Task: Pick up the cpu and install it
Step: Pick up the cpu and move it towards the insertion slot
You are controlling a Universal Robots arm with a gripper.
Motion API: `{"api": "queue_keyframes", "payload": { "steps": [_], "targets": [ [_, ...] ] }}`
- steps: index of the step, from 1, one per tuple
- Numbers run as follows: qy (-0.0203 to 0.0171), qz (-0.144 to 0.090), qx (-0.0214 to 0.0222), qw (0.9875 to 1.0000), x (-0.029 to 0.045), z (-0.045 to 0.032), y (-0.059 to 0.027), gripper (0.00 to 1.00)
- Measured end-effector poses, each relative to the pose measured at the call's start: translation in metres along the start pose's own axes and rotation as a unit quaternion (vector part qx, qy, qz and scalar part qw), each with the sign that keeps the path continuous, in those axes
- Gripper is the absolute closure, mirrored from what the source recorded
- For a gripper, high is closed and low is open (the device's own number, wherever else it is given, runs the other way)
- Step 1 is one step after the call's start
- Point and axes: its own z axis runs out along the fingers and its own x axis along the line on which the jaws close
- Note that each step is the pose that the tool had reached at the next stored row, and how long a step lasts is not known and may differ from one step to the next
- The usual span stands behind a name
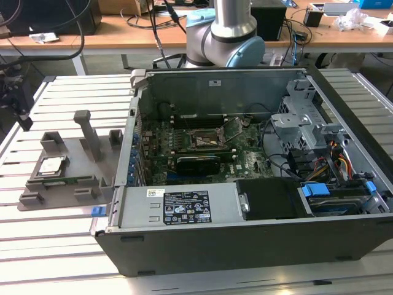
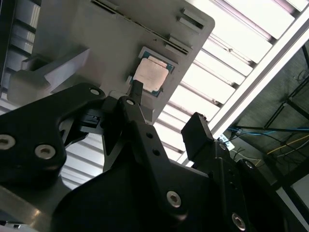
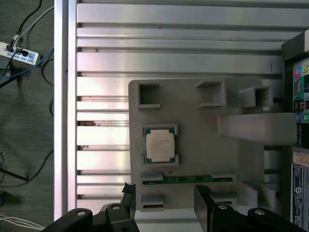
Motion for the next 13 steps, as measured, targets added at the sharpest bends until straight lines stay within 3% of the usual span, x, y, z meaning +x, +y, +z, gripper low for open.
{"api": "queue_keyframes", "payload": {
  "steps": [13],
  "targets": [
    [0.0,0.0,0.0,1.0,0.0002,0.0062,0.0,0.4]
  ]
}}
